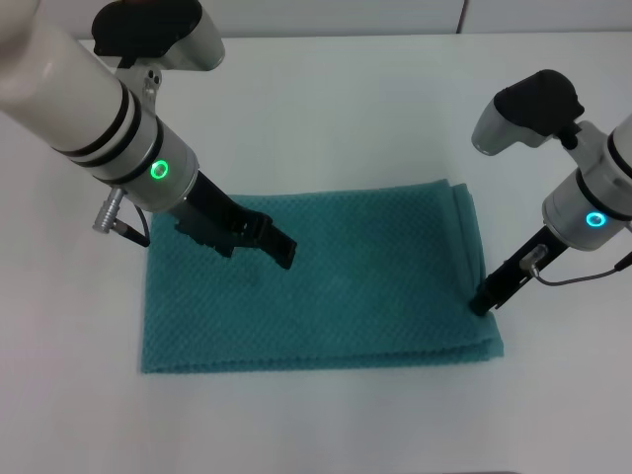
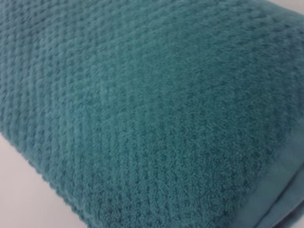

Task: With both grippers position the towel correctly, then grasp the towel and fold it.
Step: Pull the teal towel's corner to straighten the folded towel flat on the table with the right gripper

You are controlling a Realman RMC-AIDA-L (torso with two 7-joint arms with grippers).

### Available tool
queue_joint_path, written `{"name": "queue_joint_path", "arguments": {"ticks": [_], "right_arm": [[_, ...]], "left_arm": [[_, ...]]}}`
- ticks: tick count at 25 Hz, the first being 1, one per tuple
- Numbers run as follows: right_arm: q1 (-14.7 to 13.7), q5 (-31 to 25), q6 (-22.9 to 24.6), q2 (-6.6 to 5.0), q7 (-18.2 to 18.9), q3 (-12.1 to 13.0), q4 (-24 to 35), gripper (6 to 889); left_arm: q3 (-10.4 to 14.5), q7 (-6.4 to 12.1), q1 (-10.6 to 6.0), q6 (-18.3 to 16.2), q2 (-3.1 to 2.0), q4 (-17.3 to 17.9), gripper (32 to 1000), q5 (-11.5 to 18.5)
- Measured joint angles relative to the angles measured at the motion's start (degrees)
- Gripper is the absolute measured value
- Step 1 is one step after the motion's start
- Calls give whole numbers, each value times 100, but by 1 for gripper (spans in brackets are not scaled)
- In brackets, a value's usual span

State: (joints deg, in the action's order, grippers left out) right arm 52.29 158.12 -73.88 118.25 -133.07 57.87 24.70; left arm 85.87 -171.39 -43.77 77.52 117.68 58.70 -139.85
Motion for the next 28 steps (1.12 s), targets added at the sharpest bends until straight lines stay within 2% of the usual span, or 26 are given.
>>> {"name": "queue_joint_path", "arguments": {"ticks": [14,28], "right_arm": [[3,-282,-507,31,492,44,9,25],[31,-291,-646,49,524,116,14,24]], "left_arm": [[0,0,56,0,-4,37,880,-7],[-11,8,70,0,-11,47,879,-11]]}}
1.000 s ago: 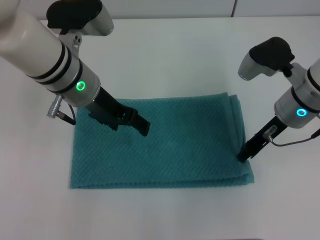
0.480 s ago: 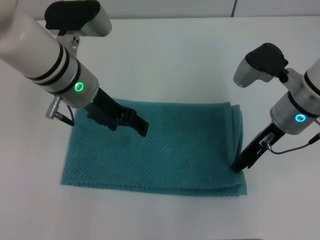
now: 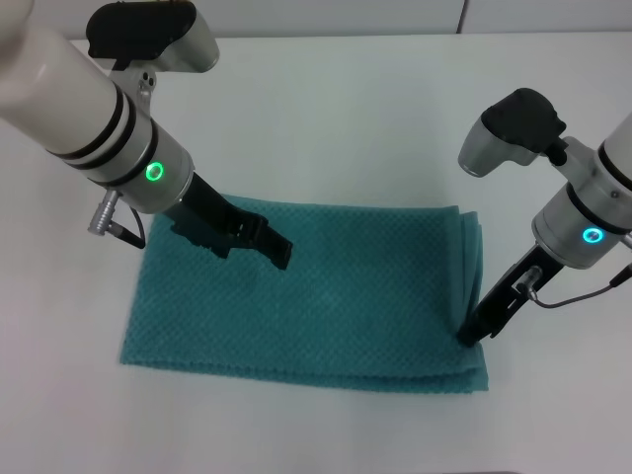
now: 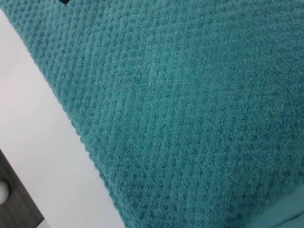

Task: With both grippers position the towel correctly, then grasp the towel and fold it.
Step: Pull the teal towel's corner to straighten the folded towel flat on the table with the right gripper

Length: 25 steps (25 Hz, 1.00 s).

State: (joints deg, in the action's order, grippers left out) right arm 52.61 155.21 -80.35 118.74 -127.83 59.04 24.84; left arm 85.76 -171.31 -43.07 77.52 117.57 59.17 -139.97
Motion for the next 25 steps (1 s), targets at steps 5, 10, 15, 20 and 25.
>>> {"name": "queue_joint_path", "arguments": {"ticks": [5,10,15,20,25], "right_arm": [[-11,0,-119,0,9,16,97,24],[-21,0,-114,1,-2,21,123,24],[-33,1,6,-19,-136,-32,127,24],[-72,10,147,-42,-281,-10,139,24],[-113,11,160,-44,-297,-5,227,24]], "left_arm": [[-7,1,0,0,-6,0,879,-4],[-11,1,1,0,-6,0,879,-5],[2,1,-1,0,-6,-1,879,-5],[2,1,3,0,-6,-2,879,-5],[2,1,2,0,-6,0,879,-5]]}}
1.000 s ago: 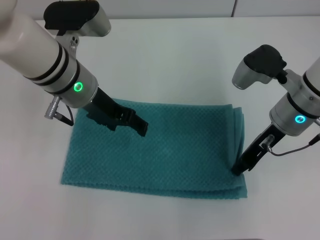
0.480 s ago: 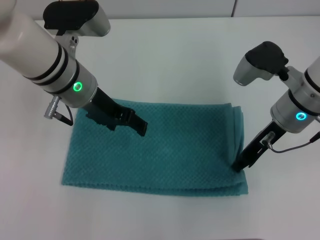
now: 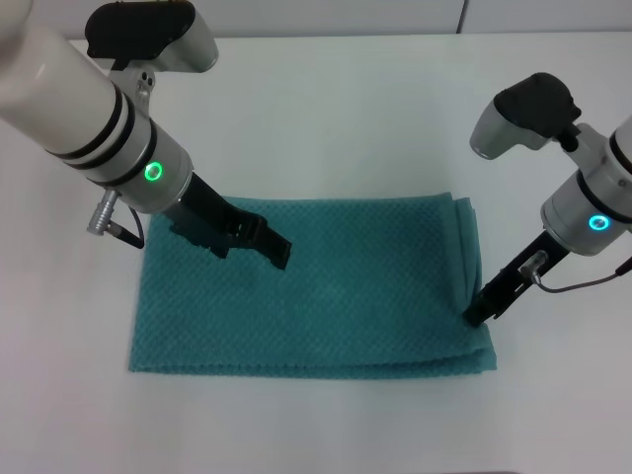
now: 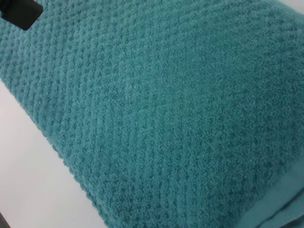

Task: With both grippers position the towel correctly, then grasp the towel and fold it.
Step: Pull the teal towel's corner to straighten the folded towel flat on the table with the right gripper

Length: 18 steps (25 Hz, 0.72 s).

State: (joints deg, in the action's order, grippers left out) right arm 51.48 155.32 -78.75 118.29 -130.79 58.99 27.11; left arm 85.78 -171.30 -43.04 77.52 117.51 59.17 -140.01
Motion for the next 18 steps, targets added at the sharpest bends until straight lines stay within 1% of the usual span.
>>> {"name": "queue_joint_path", "arguments": {"ticks": [15,18], "right_arm": [[-63,-9,-60,-4,-85,-54,250,37],[-74,-10,-78,-5,-140,-69,344,117]], "left_arm": [[-20,0,-7,0,0,8,880,0],[-27,0,16,0,-4,8,880,0]]}}
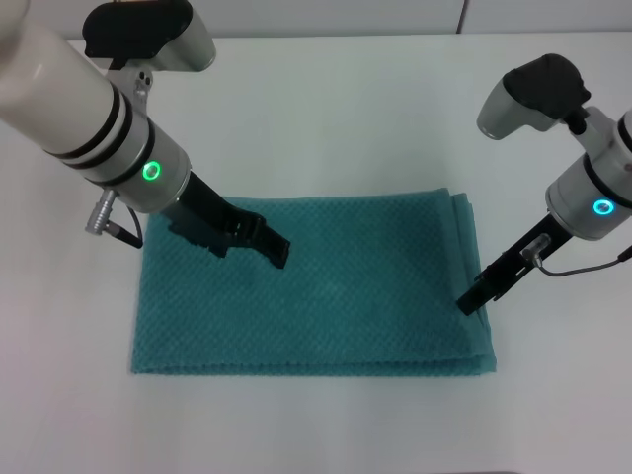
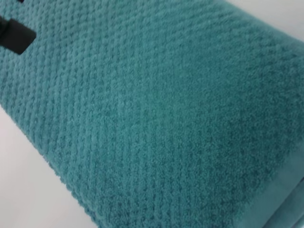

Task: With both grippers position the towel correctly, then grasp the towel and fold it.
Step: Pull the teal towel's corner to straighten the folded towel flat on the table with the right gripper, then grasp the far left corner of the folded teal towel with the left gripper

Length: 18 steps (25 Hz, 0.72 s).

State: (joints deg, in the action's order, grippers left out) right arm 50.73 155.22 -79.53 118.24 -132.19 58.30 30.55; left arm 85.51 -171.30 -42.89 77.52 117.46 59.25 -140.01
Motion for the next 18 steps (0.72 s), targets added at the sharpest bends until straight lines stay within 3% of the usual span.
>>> {"name": "queue_joint_path", "arguments": {"ticks": [3,8,18], "right_arm": [[-25,-4,-14,-1,-77,-4,89,197],[-360,-214,-321,-4,-140,-95,809,432],[-877,-991,-612,-123,-122,-294,1817,747]], "left_arm": [[-10,0,24,2,-7,0,880,0],[-112,6,71,25,-30,3,880,-34],[-595,6,507,219,-36,555,879,-489]]}}
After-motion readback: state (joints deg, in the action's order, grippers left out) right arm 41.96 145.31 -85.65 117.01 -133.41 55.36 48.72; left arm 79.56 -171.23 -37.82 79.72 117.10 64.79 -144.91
